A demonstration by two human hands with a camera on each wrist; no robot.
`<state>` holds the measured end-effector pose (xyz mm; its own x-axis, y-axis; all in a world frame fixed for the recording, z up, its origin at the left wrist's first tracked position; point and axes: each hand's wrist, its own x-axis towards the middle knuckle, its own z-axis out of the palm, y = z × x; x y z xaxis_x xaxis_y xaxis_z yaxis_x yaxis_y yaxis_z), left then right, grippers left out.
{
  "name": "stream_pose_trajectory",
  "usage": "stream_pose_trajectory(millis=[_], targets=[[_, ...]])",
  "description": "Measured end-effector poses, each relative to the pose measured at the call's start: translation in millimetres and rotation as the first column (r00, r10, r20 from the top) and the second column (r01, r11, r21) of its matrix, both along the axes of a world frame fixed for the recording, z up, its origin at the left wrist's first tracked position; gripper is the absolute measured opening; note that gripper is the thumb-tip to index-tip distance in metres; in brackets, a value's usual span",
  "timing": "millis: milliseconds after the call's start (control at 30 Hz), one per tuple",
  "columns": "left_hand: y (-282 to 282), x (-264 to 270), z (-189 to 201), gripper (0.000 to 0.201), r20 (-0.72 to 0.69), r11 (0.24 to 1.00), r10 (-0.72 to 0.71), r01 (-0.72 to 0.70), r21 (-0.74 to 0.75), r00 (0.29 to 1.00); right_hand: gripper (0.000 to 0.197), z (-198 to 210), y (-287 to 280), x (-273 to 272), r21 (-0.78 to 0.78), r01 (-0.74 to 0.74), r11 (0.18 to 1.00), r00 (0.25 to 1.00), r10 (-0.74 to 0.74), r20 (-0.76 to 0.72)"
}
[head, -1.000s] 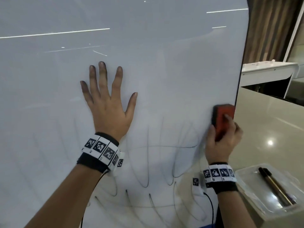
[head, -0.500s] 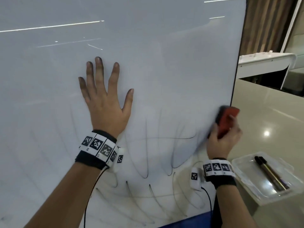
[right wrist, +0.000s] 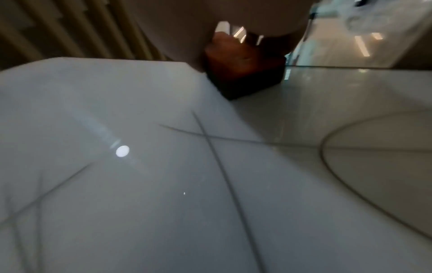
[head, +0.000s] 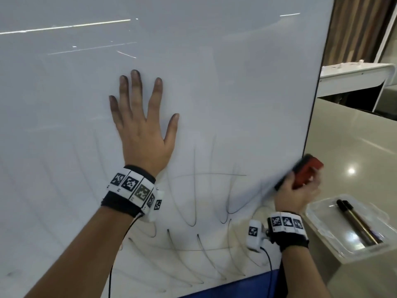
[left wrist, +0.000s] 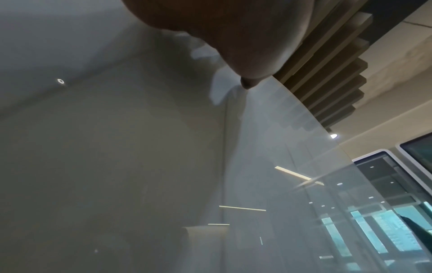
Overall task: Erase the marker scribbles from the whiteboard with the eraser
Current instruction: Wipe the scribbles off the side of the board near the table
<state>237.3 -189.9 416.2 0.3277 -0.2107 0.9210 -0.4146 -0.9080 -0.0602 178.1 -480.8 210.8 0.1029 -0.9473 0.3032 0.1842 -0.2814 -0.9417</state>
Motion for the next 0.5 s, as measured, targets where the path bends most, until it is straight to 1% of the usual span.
stream_pose_trajectory(millis=[33, 67, 100, 133, 167, 200, 233, 300, 333, 367, 400, 433, 467, 500], targets=[[0.2, -0.6, -0.4, 0.065, -0.011, 1.000, 0.011, -0.011, 0.013, 1.000, 0.059, -0.9, 2.4, 0.8, 0.109, 0.023, 0.994, 0.999, -0.021, -0.025], [0.4, -0.9, -1.0, 0.065, -0.023, 1.000, 0.020, -0.019, 0.022, 1.000, 0.060, 1.6, 14.1, 2.2, 0.143, 0.025, 0.989, 0.999, -0.018, -0.050], [0.3, -0.6, -1.2, 0.066, -0.033, 0.999, 0.025, -0.024, 0.028, 0.999, 0.061, 5.9, 31.6, 3.9, 0.106, 0.005, 0.994, 0.999, 0.000, -0.048], [-0.1, -0.2, -1.5, 0.067, -0.038, 0.999, 0.025, -0.023, 0.032, 0.999, 0.060, 10.5, 52.7, 5.5, 0.007, -0.021, 1.000, 0.999, 0.021, -0.034], [-0.2, -0.2, -1.8, 0.067, -0.039, 0.999, 0.021, -0.020, 0.032, 0.999, 0.058, 13.8, 75.9, 5.9, -0.126, -0.071, 0.990, 0.997, 0.067, -0.036], [-0.2, 0.0, -1.9, 0.067, -0.035, 0.999, 0.015, -0.014, 0.030, 0.999, 0.055, 13.7, 96.1, 5.4, -0.272, -0.142, 0.952, 0.989, 0.126, -0.078], [0.1, 0.5, -2.1, 0.066, -0.031, 1.000, 0.010, -0.009, 0.028, 0.999, 0.051, 11.9, 110.8, 3.8, -0.391, -0.225, 0.892, 0.973, 0.186, -0.137], [1.5, 1.0, -2.6, 0.066, -0.036, 1.000, 0.000, 0.001, 0.029, 0.999, 0.045, 6.7, 108.9, 0.0, -0.526, -0.325, 0.786, 0.945, 0.250, -0.210], [2.6, 1.0, -2.7, 0.066, -0.039, 0.999, -0.004, 0.005, 0.032, 0.999, 0.045, 4.7, 96.1, -1.9, -0.546, -0.321, 0.774, 0.947, 0.252, -0.200], [4.1, 0.7, -2.6, 0.066, -0.039, 0.999, -0.003, 0.004, 0.035, 0.999, 0.049, 1.7, 80.6, -2.7, -0.520, -0.287, 0.804, 0.958, 0.234, -0.167], [5.6, 0.6, -2.6, 0.066, -0.038, 0.999, 0.002, -0.001, 0.041, 0.999, 0.053, -1.7, 63.3, -3.0, -0.426, -0.231, 0.875, 0.973, 0.200, -0.117], [6.8, 0.3, -3.0, 0.066, -0.037, 0.999, 0.008, -0.007, 0.047, 0.999, 0.057, -3.7, 46.6, -3.2, -0.254, -0.161, 0.954, 0.987, 0.153, -0.051], [6.9, 0.2, -3.6, 0.066, -0.037, 0.998, 0.014, -0.012, 0.054, 0.999, 0.058, -4.2, 34.7, -2.9, -0.046, -0.101, 0.994, 0.995, 0.102, 0.009], [6.2, 0.1, -4.2, 0.066, -0.039, 0.998, 0.021, -0.018, 0.058, 0.999, 0.059, -2.8, 30.2, -1.3, 0.134, -0.065, 0.989, 0.998, 0.061, 0.033]])
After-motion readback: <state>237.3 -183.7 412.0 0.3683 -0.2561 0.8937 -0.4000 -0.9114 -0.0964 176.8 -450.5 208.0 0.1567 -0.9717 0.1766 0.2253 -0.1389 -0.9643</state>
